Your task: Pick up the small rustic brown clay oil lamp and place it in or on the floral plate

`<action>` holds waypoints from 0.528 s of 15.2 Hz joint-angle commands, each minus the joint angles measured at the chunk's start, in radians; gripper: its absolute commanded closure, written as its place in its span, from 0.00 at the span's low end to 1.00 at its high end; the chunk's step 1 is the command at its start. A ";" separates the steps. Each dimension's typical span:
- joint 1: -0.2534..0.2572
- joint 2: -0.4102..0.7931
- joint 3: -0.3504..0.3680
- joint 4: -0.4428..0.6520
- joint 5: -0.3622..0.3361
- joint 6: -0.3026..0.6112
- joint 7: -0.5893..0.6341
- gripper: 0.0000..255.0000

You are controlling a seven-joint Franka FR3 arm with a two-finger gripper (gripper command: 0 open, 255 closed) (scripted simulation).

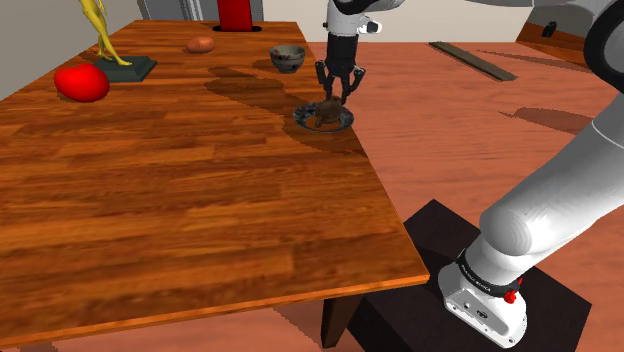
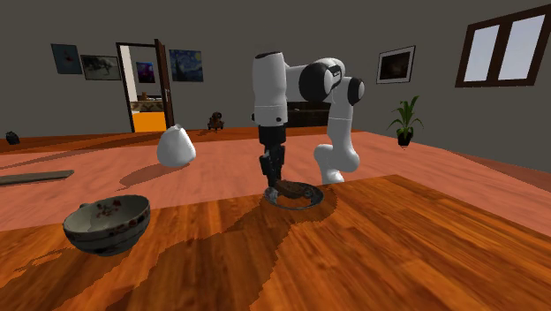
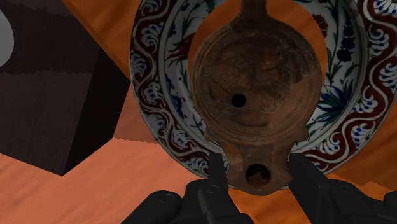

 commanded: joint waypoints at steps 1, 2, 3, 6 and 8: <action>0.000 0.000 0.000 0.000 0.000 0.000 0.000 1.00; 0.000 0.000 0.000 0.000 0.000 0.000 0.000 0.00; 0.000 0.000 0.000 0.000 0.000 0.000 0.000 0.00; 0.000 0.000 0.000 0.000 0.000 0.000 0.000 0.00; -0.001 0.003 -0.001 0.037 -0.001 -0.034 0.001 0.00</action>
